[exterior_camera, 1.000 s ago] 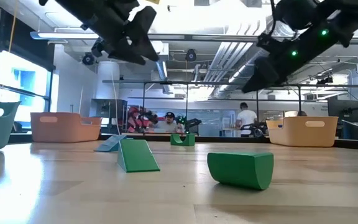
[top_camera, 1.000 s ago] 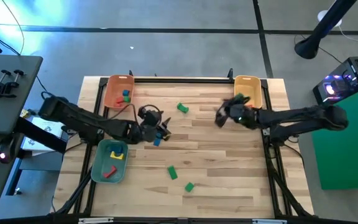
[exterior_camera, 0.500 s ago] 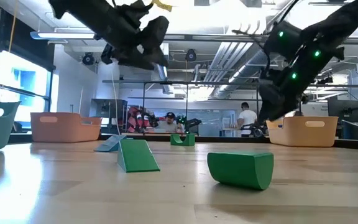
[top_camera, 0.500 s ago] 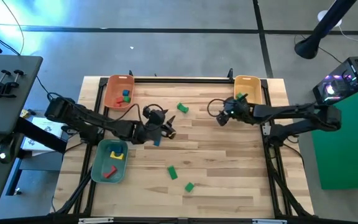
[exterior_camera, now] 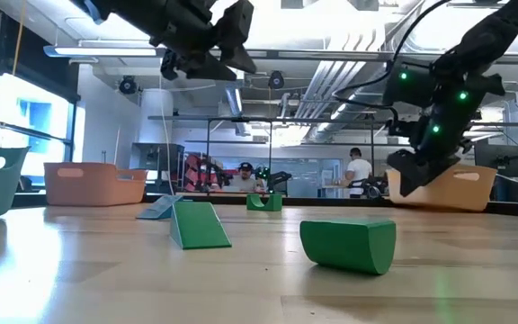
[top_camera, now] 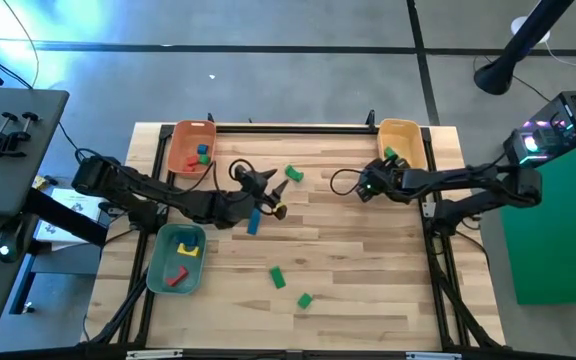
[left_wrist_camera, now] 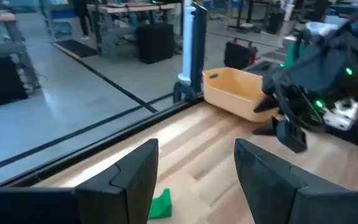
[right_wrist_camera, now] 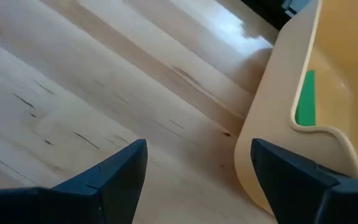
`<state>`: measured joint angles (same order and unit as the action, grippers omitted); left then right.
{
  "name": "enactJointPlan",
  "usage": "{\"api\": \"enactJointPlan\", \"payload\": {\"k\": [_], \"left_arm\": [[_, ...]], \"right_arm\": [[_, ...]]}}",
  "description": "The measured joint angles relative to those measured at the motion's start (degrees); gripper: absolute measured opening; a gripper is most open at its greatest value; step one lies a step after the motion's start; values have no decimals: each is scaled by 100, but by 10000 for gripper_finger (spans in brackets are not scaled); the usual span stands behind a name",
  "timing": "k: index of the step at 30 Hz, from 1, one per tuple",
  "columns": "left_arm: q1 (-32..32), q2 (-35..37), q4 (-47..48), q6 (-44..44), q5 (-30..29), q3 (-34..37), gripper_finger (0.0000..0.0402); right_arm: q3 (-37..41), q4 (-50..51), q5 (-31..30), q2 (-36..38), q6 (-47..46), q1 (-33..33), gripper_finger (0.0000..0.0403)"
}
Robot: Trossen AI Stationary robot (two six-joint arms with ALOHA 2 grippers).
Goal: Sort blocks by size
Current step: Put the green triangular block into the yellow bin
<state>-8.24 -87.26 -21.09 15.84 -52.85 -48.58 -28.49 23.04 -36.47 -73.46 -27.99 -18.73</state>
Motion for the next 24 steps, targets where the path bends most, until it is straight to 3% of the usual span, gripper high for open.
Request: {"api": "enactJointPlan", "payload": {"k": [10, 16, 24], "left_arm": [[-30, 0, 423, 35, 429, 0, 197], [-30, 0, 279, -493, 383, 0, 197], [531, -20, 659, -1148, 603, 0, 197]], "right_arm": [[7, -852, 257, 542, 675, 299, 286], [7, -1894, 298, 543, 2191, 481, 286], [7, -3908, 1203, 558, 4199, 336, 286]]}}
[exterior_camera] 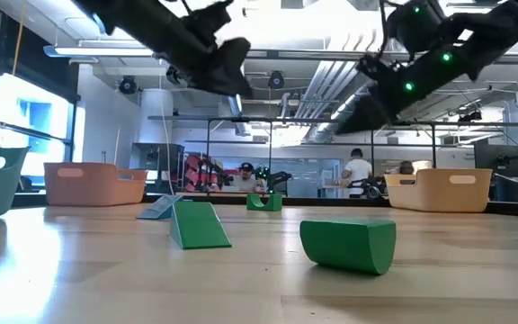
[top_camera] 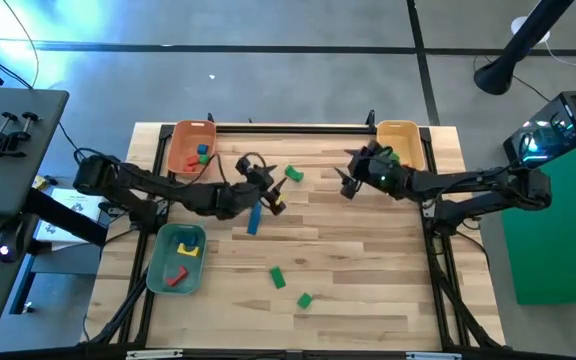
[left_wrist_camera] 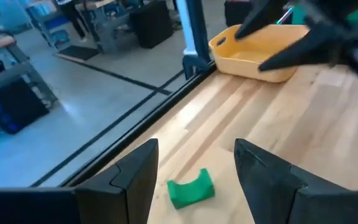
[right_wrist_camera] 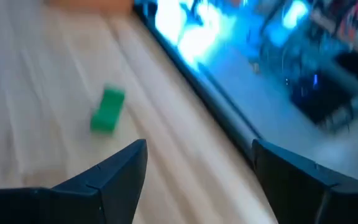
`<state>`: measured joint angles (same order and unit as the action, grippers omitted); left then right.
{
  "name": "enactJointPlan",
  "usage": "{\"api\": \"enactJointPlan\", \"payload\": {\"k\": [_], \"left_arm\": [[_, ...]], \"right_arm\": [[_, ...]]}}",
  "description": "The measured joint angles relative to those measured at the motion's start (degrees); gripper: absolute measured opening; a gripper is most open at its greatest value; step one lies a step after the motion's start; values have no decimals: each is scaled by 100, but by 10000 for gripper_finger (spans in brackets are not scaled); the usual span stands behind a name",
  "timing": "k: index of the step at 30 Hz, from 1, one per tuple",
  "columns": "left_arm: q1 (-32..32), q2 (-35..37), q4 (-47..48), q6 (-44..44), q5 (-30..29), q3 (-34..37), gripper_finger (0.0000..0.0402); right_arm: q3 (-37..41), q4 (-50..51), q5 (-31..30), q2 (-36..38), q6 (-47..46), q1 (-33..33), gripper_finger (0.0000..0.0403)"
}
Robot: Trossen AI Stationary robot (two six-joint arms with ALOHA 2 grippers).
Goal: Sort blocks by size
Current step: Put the green triangular block into the yellow bin
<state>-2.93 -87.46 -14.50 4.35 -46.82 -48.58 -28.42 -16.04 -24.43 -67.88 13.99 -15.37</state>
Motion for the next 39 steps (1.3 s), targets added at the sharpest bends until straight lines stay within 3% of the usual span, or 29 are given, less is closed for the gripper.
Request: {"api": "enactJointPlan", "payload": {"k": [6, 12, 20, 27, 32, 39], "left_arm": [[887, 0, -81, -265, 1182, 0, 197], [1587, 0, -473, -782, 1551, 0, 197], [2116, -2, -668, -1385, 2518, 0, 197], [2328, 23, -1733, -2096, 2575, -182, 197], [2616, 9, -1720, -1931, 2566, -427, 197], [2466, 9, -1092, -1494, 2571, -431, 197]], "right_arm": [[0, -1183, 1221, -32, -86, -526, 286], [0, -1340, 1574, -37, -150, -1086, 286], [0, -1246, 2514, -39, -102, -1581, 286], [0, -1755, 2432, -42, -345, -1981, 286], [0, -1854, 2327, -42, -926, -2102, 286], [0, -1158, 2490, -42, -604, -1839, 286]]}}
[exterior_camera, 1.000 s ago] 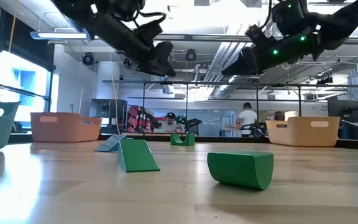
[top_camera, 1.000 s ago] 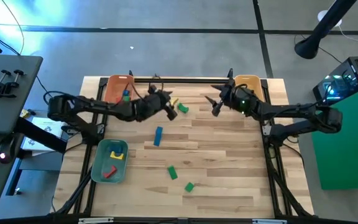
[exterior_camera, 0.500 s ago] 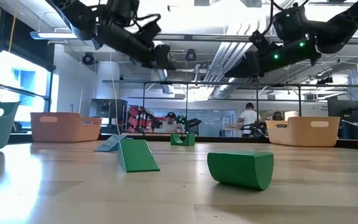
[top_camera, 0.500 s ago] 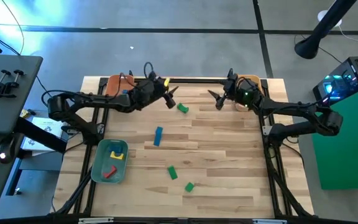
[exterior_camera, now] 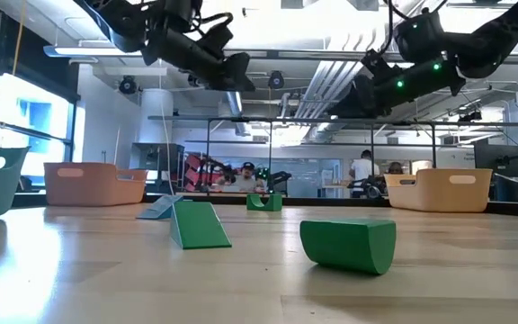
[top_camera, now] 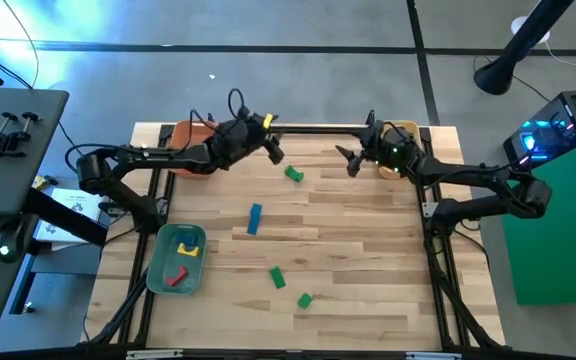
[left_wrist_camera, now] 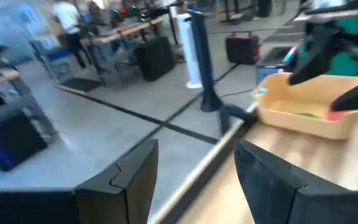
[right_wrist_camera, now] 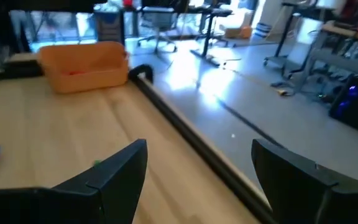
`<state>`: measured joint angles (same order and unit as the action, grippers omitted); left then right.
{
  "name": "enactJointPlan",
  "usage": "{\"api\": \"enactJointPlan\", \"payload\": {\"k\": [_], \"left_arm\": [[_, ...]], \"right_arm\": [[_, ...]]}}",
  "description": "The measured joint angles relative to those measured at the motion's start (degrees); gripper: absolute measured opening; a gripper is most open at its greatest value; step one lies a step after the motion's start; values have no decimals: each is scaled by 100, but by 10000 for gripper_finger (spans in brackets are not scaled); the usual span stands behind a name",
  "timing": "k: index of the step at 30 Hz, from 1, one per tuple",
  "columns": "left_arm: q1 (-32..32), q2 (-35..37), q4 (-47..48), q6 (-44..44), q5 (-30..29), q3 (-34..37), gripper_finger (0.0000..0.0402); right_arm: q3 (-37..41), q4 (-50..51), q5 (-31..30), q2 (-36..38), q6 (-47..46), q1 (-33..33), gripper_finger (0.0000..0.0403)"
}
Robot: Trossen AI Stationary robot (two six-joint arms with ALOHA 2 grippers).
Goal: Sort blocks by size
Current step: Put the green triangular block into the yellow bin
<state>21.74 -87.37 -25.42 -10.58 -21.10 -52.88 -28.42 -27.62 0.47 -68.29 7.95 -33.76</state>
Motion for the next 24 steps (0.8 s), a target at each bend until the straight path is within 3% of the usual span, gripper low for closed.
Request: {"api": "enactJointPlan", "payload": {"k": [4, 8, 14, 19, 24], "left_arm": [[-444, 31, -13, 631, -4, 0, 197], [-1019, 61, 30, 644, -25, 0, 197], [-1943, 94, 101, 820, -434, 0, 197], [-2840, 110, 406, 1090, -1120, 0, 197], [-3683, 109, 1018, 1484, -1484, 0, 197]], "right_arm": [[0, 215, 242, 0, -571, 296, 286], [0, 732, 757, 0, -600, 759, 286], [0, 1152, 765, 0, -735, 1765, 286], [0, 1150, 696, 0, -900, 2885, 286], [0, 859, 678, -136, -495, 3649, 286]]}}
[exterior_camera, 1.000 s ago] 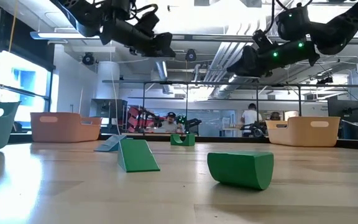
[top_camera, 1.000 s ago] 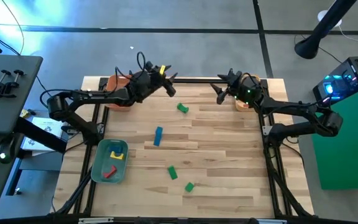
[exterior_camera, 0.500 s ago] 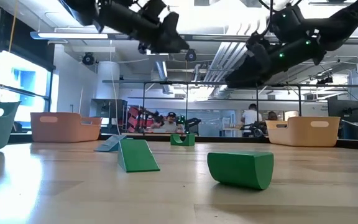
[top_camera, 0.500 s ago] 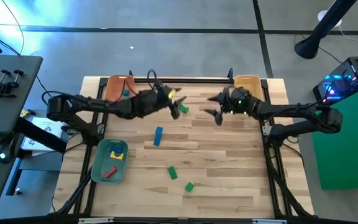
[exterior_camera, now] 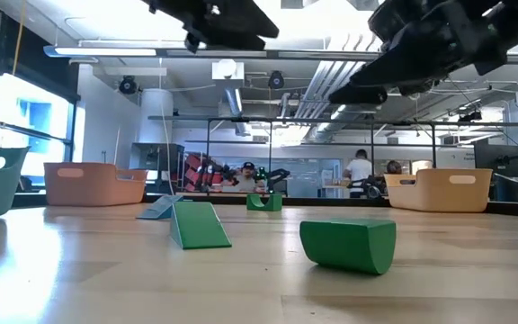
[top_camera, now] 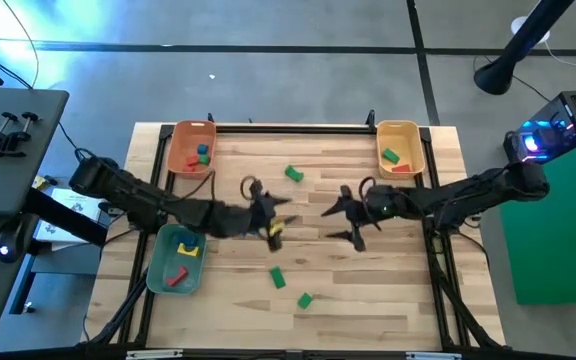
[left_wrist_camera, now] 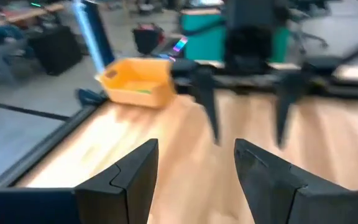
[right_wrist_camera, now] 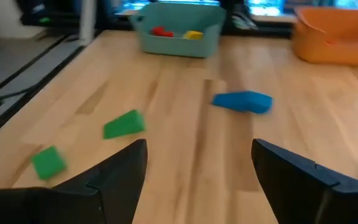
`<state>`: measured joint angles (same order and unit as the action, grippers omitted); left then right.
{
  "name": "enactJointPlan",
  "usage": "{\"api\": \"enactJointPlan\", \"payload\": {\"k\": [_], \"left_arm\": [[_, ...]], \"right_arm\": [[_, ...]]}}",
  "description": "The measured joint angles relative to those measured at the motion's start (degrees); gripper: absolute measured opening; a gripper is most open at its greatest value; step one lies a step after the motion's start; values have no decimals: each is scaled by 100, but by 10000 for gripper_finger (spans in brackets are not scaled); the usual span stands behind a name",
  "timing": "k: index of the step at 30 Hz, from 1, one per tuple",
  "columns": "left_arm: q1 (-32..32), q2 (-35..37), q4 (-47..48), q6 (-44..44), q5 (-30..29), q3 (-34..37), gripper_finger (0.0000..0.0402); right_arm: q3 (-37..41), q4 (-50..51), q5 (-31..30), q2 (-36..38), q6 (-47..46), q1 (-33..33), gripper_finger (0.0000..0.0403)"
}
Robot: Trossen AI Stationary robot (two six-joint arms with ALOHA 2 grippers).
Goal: Sort blocks by size
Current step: Put the green triangular block into the yellow bin
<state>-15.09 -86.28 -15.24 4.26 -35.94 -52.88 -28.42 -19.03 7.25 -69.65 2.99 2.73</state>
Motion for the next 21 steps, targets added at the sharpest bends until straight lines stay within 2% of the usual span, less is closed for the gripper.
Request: {"api": "enactJointPlan", "payload": {"k": [2, 6, 11, 14, 16, 18, 21], "left_arm": [[-301, 4, 260, 152, 38, 0, 197], [-848, 7, 1347, 849, 639, 0, 197], [-1463, -32, 2778, 3044, 979, 2, 196], [-1825, -244, 2817, 3500, 1034, 2, 185], [-1980, -490, 2664, 3656, 1062, 2, 173], [-2044, -815, 2319, 3808, 1161, 2, 158], [-2041, -1399, 1845, 3851, 1277, 3, 131]], "right_arm": [[0, -280, -8, -219, 109, 136, 286], [-2, -1187, 4, -943, 176, 181, 286], [-710, -1720, 436, -2244, 476, 141, 286], [-1439, -1542, 548, -2989, 822, 141, 286], [-1923, -1230, 341, -3320, 798, 143, 286], [-2313, -929, -55, -3494, 653, 116, 286], [-2500, -453, -122, -3467, 707, 91, 286]]}}
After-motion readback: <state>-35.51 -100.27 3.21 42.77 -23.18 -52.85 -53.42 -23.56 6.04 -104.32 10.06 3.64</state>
